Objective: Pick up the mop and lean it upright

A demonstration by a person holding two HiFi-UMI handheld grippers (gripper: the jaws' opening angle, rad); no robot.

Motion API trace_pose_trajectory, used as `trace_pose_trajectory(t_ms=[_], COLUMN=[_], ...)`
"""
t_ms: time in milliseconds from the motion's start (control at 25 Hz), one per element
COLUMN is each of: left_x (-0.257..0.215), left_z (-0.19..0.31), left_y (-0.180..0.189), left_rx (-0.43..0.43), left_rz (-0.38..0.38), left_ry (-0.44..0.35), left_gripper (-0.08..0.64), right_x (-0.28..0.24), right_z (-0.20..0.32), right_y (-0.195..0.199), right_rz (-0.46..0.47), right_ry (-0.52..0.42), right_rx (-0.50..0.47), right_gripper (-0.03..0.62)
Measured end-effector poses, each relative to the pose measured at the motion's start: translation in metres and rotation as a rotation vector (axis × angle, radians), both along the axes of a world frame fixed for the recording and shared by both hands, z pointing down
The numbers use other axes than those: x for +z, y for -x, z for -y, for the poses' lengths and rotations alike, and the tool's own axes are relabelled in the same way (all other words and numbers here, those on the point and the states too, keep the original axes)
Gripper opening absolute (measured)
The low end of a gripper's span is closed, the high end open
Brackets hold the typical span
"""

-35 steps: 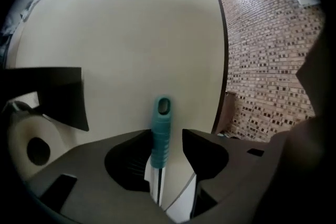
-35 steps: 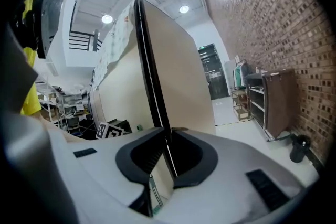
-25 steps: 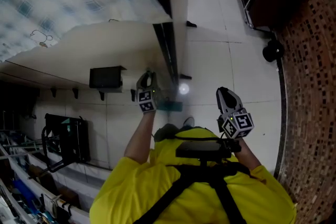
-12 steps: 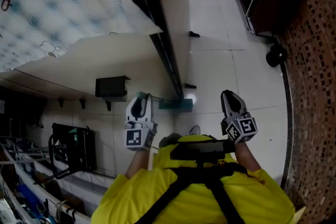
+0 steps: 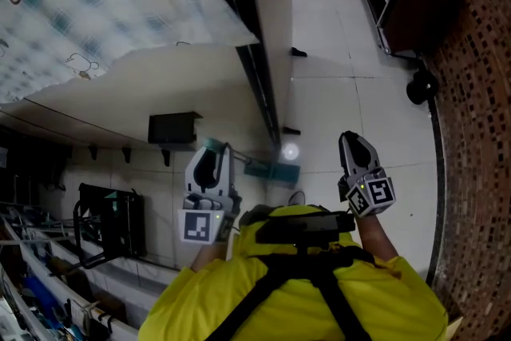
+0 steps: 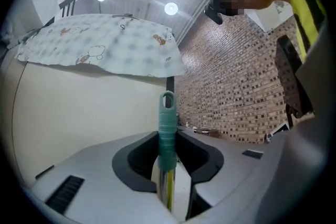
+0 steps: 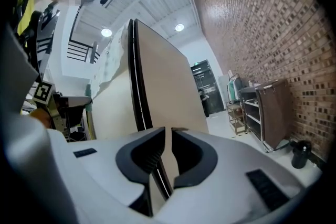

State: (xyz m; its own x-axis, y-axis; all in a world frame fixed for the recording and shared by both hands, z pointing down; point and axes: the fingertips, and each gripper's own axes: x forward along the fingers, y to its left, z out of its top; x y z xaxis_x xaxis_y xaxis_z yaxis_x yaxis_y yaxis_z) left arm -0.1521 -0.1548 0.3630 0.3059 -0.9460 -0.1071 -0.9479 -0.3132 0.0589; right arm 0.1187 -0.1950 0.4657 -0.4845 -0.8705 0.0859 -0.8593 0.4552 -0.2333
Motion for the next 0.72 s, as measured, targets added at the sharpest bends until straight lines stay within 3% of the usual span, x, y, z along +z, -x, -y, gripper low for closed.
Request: trace_pose_trajectory(t_ms=[400, 720], left_x=[0.032, 0.155], left_z=[-0.007, 0.023], left_y=[-0.001, 0.021], left_rx=[-0.003, -0.045], left_rz=[0.018, 0.039], left_ry=[0.074, 0.186], left_gripper=[0.109, 0.107], right_x=[0.012, 0.030], right_z=[-0.004, -0.006], right_y=[0.008, 0.023], right_rz=[-0.003, -0.027], right_ry=[0.021, 0.054], right_rx=[-0.012, -0.047], right_gripper=[0.008, 0.008])
